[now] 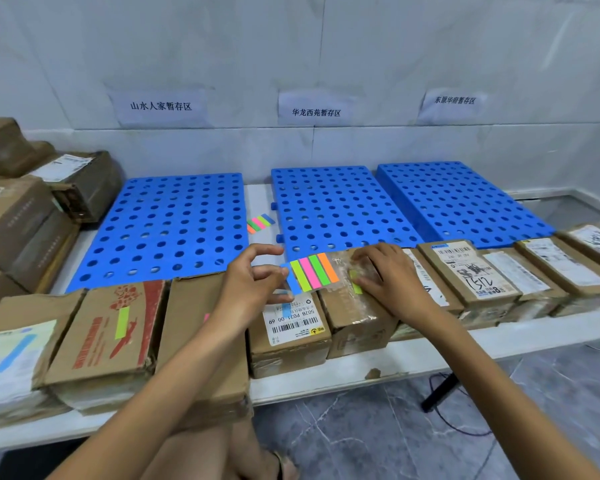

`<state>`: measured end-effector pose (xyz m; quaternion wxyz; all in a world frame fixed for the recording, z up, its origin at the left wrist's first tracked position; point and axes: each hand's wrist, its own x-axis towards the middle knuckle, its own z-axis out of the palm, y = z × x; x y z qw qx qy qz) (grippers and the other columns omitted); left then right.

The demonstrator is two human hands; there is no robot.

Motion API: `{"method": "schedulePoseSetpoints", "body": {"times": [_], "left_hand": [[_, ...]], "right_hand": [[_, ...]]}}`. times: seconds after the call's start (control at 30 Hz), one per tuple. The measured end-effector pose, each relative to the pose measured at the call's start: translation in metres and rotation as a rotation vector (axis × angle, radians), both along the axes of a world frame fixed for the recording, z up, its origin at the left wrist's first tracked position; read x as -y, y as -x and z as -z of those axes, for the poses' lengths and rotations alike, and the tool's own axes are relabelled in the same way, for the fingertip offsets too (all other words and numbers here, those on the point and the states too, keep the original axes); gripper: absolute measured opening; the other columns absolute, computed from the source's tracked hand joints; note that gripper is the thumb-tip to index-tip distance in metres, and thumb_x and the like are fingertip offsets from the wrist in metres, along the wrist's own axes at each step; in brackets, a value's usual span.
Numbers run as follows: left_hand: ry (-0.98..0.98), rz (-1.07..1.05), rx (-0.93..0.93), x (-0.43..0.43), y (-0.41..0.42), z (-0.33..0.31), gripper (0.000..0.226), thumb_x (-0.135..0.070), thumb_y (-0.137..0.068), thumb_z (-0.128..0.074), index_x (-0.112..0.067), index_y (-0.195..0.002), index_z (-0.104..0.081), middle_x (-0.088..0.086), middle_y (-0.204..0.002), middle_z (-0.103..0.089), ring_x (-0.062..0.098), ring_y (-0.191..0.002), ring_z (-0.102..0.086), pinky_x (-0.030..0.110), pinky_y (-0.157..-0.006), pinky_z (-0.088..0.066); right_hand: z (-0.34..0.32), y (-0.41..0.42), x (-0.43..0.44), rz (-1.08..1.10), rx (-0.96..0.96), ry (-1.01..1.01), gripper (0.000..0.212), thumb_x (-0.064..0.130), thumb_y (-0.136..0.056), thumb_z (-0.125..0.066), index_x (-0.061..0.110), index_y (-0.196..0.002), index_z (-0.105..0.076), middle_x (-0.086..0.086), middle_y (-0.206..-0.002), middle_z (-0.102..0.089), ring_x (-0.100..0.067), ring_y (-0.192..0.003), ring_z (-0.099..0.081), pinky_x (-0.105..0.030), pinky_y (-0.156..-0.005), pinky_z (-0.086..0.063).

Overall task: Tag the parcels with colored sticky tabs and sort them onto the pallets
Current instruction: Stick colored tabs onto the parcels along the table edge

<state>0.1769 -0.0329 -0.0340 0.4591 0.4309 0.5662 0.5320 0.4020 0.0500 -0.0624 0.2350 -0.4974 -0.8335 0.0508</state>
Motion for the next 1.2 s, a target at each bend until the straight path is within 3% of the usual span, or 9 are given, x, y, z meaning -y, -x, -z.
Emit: {"method": "schedulePoseSetpoints", "body": {"times": [0.2, 0.33, 0.43, 0.57, 0.7, 0.8, 0.9, 1.03, 1.2], "left_hand": [[0.016, 0.036, -0.007, 0.001, -0.004, 0.000, 0.023, -0.006, -0.088, -0.061, -0.014, -0.109, -0.057, 0.014, -0.087, -0.072, 0.019, -0.064, -0.068, 0.027, -0.061, -0.059], [0.000, 0.112, -0.027, 0.004, -0.011, -0.004, 0.024, -0.005, -0.088, -0.060, -0.015, -0.110, -0.057, 0.012, -0.083, -0.072, 0.019, -0.060, -0.067, 0.029, -0.062, -0.059], [-0.015, 0.164, -0.029, 0.006, -0.017, -0.007, 0.025, -0.006, -0.088, -0.061, -0.015, -0.110, -0.057, 0.013, -0.083, -0.072, 0.017, -0.057, -0.066, 0.027, -0.059, -0.058], [-0.023, 0.209, -0.048, 0.004, -0.025, -0.009, 0.026, -0.011, -0.088, -0.062, -0.019, -0.112, -0.057, 0.009, -0.083, -0.074, 0.020, -0.058, -0.068, 0.034, -0.072, -0.059], [-0.021, 0.224, -0.046, 0.003, -0.031, -0.009, 0.027, -0.012, -0.087, -0.062, -0.018, -0.113, -0.056, 0.008, -0.081, -0.074, 0.021, -0.061, -0.069, 0.036, -0.075, -0.059], [-0.004, 0.238, -0.041, 0.002, -0.036, -0.009, 0.027, -0.012, -0.088, -0.062, -0.018, -0.114, -0.056, 0.004, -0.073, -0.073, 0.023, -0.060, -0.069, 0.029, -0.071, -0.058], [0.013, 0.251, -0.027, 0.002, -0.044, -0.011, 0.027, -0.012, -0.088, -0.062, -0.018, -0.113, -0.056, -0.001, -0.069, -0.072, 0.022, -0.058, -0.069, 0.022, -0.064, -0.056], [0.020, 0.255, 0.001, -0.002, -0.053, -0.013, 0.026, -0.010, -0.087, -0.062, -0.017, -0.112, -0.056, 0.005, -0.083, -0.075, 0.021, -0.059, -0.069, 0.022, -0.059, -0.057], [0.040, 0.181, 0.109, -0.010, -0.059, -0.011, 0.029, 0.000, -0.085, -0.062, -0.008, -0.113, -0.057, 0.009, -0.075, -0.070, 0.014, -0.058, -0.068, 0.021, -0.054, -0.055]], "right_hand": [[-0.010, -0.013, 0.015, -0.114, -0.011, 0.138, 0.043, 0.041, -0.077, -0.071, 0.027, -0.115, -0.057, 0.004, -0.122, -0.052, -0.017, -0.121, -0.040, -0.035, -0.104, -0.030], [-0.029, -0.001, 0.034, -0.152, -0.280, 0.042, 0.038, 0.042, -0.087, -0.058, 0.023, -0.120, -0.060, 0.003, -0.121, -0.056, -0.012, -0.119, -0.044, -0.011, -0.099, -0.026], [-0.029, 0.011, 0.043, -0.195, -0.168, -0.066, 0.048, 0.050, -0.090, -0.040, 0.025, -0.127, -0.056, 0.000, -0.127, -0.052, -0.016, -0.126, -0.037, -0.030, -0.108, -0.026], [-0.022, 0.010, 0.047, -0.173, 0.030, -0.225, 0.046, 0.048, -0.096, -0.027, 0.028, -0.122, -0.059, -0.002, -0.130, -0.053, -0.023, -0.131, -0.032, -0.054, -0.111, -0.022], [-0.019, 0.003, 0.049, -0.161, -0.016, -0.332, 0.034, 0.034, -0.094, -0.040, 0.024, -0.113, -0.066, -0.003, -0.125, -0.059, -0.026, -0.128, -0.039, -0.057, -0.109, -0.022], [-0.021, -0.001, 0.050, -0.146, -0.085, -0.394, 0.026, 0.029, -0.091, -0.047, 0.020, -0.100, -0.070, -0.004, -0.115, -0.063, -0.025, -0.122, -0.043, -0.057, -0.107, -0.025], [-0.025, -0.005, 0.050, -0.128, -0.167, -0.356, 0.019, 0.032, -0.086, -0.055, 0.018, -0.085, -0.068, -0.001, -0.102, -0.064, -0.022, -0.112, -0.049, -0.054, -0.101, -0.032], [-0.027, -0.009, 0.049, -0.111, -0.246, -0.272, 0.019, 0.035, -0.082, -0.059, 0.016, -0.080, -0.064, 0.000, -0.092, -0.058, -0.021, -0.098, -0.051, -0.039, -0.086, -0.040], [-0.029, -0.022, 0.050, -0.119, -0.273, -0.194, 0.015, 0.034, -0.076, -0.067, 0.019, -0.075, -0.066, 0.003, -0.089, -0.057, -0.017, -0.095, -0.049, -0.034, -0.084, -0.041]]}}
